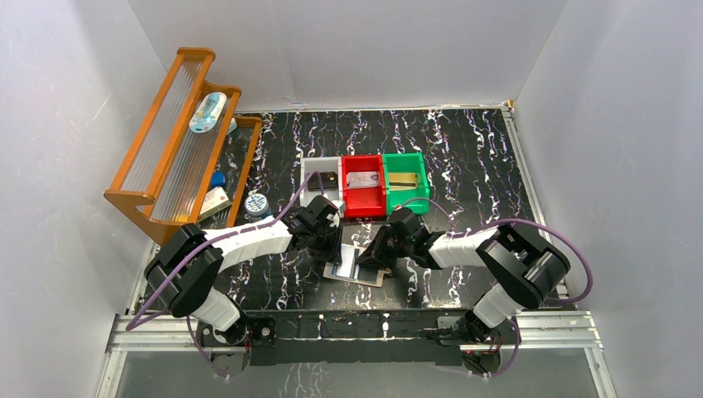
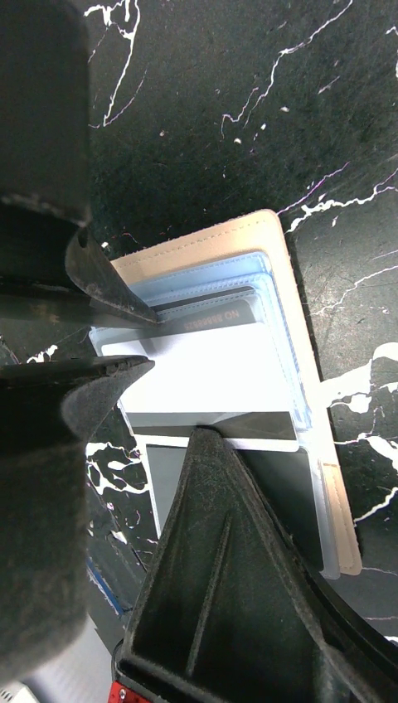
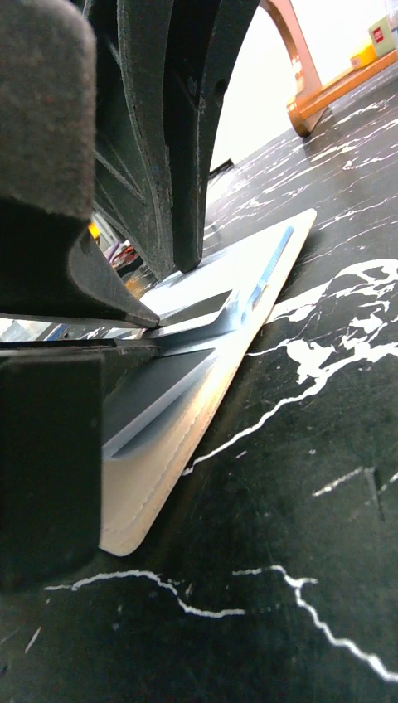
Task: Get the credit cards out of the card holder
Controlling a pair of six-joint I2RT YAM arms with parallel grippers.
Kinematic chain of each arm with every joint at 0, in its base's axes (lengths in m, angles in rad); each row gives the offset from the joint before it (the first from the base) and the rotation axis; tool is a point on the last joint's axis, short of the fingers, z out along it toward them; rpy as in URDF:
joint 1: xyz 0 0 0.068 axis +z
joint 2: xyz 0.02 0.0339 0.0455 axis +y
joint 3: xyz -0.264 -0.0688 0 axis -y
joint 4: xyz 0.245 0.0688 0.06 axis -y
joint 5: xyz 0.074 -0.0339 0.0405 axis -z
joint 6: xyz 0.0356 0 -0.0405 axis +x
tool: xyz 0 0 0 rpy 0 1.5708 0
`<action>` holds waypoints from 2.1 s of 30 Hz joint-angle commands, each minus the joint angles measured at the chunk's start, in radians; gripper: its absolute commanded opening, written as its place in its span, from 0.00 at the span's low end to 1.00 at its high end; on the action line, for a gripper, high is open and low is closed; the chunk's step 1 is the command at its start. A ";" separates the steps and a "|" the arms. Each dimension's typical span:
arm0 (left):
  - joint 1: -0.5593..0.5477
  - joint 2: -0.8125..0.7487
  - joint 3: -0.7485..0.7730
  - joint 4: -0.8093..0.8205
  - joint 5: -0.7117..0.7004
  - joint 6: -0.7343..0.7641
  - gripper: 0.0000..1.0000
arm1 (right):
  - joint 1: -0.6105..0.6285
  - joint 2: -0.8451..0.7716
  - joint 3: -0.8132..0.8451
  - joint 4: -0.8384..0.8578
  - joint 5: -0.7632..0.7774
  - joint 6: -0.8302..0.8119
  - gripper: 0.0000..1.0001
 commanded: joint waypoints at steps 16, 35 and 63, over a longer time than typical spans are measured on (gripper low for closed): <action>0.000 -0.006 -0.006 -0.044 -0.040 0.007 0.17 | -0.017 -0.083 -0.027 -0.076 0.067 -0.018 0.11; 0.000 -0.017 0.001 -0.049 -0.012 -0.003 0.16 | -0.019 -0.072 -0.036 0.004 0.037 0.014 0.32; 0.000 -0.007 -0.025 -0.026 0.013 -0.015 0.15 | -0.005 -0.040 0.009 0.008 0.025 -0.058 0.34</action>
